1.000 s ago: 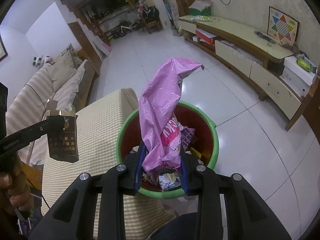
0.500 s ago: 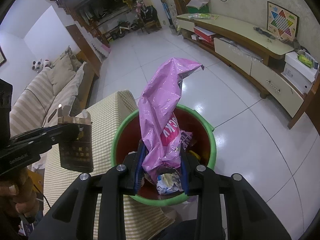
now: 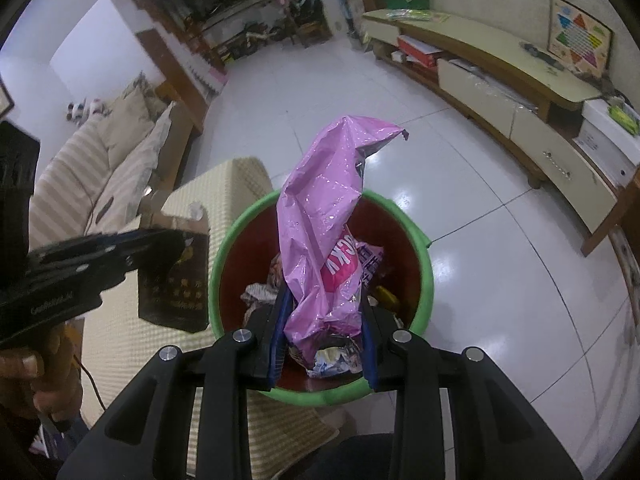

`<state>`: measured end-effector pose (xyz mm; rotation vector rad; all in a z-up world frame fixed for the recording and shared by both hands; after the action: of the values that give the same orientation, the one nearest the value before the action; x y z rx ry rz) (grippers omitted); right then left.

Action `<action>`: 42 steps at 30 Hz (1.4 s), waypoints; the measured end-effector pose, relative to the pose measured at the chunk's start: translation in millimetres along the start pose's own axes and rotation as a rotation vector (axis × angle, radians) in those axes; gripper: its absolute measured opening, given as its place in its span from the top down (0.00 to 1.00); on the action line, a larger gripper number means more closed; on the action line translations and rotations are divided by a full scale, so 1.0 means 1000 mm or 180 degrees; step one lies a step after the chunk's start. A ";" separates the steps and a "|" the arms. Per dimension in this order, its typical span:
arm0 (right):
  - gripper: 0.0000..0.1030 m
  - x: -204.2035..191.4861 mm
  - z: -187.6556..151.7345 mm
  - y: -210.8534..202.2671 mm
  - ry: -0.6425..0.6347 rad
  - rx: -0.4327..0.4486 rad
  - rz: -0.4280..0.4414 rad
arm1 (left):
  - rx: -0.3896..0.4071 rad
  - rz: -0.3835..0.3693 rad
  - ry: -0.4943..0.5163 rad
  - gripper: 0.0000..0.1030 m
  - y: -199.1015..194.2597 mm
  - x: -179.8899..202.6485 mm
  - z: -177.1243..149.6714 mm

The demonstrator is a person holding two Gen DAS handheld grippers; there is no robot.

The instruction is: Collect trash

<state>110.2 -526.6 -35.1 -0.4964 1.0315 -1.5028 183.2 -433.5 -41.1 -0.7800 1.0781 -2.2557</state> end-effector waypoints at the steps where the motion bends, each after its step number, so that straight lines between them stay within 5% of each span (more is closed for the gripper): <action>1: 0.72 -0.002 0.000 0.002 -0.0034 -0.0017 0.0007 | -0.0009 0.0001 -0.0009 0.79 0.002 -0.001 0.000; 27: 0.71 -0.005 -0.012 0.035 -0.0418 -0.0357 -0.0236 | -0.0010 -0.0128 -0.0208 0.79 0.016 -0.015 -0.003; 30: 0.65 -0.008 -0.011 0.040 -0.0438 -0.0358 -0.0288 | -0.0021 -0.0143 -0.0247 0.77 0.016 -0.018 -0.004; 39: 0.30 -0.015 -0.011 0.033 -0.0508 -0.0321 -0.0456 | 0.0117 -0.0213 -0.0418 0.45 -0.007 -0.034 -0.002; 41: 0.20 -0.017 -0.009 0.026 -0.0525 -0.0265 -0.0500 | 0.0181 -0.0236 -0.0466 0.19 -0.018 -0.037 -0.002; 42: 0.15 -0.019 -0.008 0.020 -0.0535 -0.0197 -0.0526 | 0.0224 -0.0244 -0.0479 0.16 -0.023 -0.039 -0.002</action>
<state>119.6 -504.2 -50.6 -0.7544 0.9252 -1.5480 204.5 -394.4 -33.6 -0.9594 0.9085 -2.2441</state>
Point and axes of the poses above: each gripper's, at about its wrist camera, not at the fingertips, and y roughly the way its jaws point, x to its right, z to its top, the point moved 10 cm from there along y, roughly the way its jaws point, and after that the axes turned 5 degrees about -z, right-handed, at the moved point
